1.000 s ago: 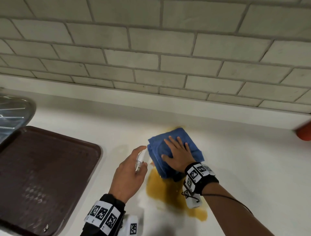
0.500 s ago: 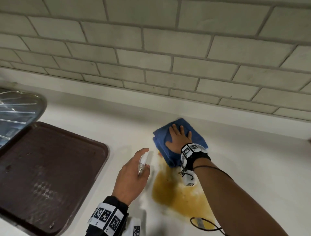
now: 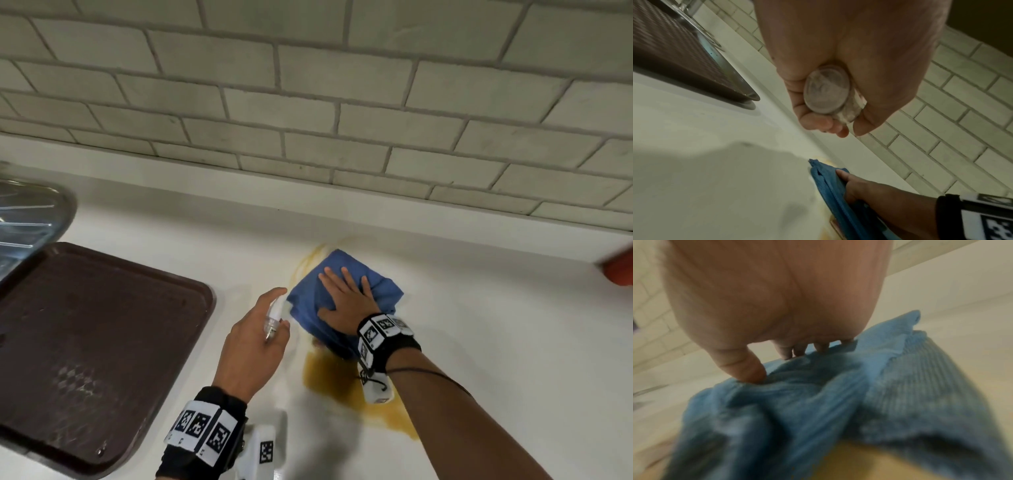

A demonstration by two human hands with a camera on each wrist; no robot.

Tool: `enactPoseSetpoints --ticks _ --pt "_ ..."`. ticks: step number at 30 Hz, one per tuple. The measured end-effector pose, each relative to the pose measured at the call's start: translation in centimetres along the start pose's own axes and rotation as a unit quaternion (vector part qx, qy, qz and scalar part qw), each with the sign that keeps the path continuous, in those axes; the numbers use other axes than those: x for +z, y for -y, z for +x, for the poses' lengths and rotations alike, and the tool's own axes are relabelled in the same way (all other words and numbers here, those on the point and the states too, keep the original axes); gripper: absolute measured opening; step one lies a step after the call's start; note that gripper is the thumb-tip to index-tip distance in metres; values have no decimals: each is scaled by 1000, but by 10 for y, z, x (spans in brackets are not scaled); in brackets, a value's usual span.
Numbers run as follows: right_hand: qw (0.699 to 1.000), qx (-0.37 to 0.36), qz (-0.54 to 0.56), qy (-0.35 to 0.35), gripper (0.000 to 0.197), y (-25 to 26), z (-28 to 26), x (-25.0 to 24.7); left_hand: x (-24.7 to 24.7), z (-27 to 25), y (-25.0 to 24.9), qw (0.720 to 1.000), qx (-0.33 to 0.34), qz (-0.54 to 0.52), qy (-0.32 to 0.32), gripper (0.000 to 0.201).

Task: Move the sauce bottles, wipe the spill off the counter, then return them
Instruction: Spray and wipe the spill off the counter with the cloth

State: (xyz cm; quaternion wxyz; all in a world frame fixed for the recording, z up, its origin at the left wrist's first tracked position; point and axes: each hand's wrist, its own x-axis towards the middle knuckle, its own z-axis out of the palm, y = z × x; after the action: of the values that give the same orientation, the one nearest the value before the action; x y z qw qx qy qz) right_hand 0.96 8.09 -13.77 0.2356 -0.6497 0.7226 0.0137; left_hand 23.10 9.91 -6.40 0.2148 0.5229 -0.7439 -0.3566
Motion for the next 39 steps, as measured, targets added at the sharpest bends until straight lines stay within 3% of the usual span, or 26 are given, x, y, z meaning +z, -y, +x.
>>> enactPoseSetpoints --ticks 7,11,16,20,27,36,39 --pt "996 -75 -39 21 70 16 -42 15 0 -12 3 1000 7 -6 19 49" --pt "1000 1 -13 12 70 3 -38 11 -2 -22 5 999 23 -17 19 47" --pt "1000 -5 -27 11 67 -6 -65 21 -9 -36 14 999 27 -10 22 49" --pt "995 94 1 -16 64 -39 -77 16 -19 -47 21 999 40 -9 18 49" --pt "979 204 21 7 64 -84 -131 21 -22 -55 24 998 61 -6 33 49" --pt "960 271 54 -36 62 -59 -234 72 10 -66 3 990 94 -13 100 50" --pt "960 277 31 -33 80 -48 -251 87 18 -68 -4 987 105 -11 117 50"
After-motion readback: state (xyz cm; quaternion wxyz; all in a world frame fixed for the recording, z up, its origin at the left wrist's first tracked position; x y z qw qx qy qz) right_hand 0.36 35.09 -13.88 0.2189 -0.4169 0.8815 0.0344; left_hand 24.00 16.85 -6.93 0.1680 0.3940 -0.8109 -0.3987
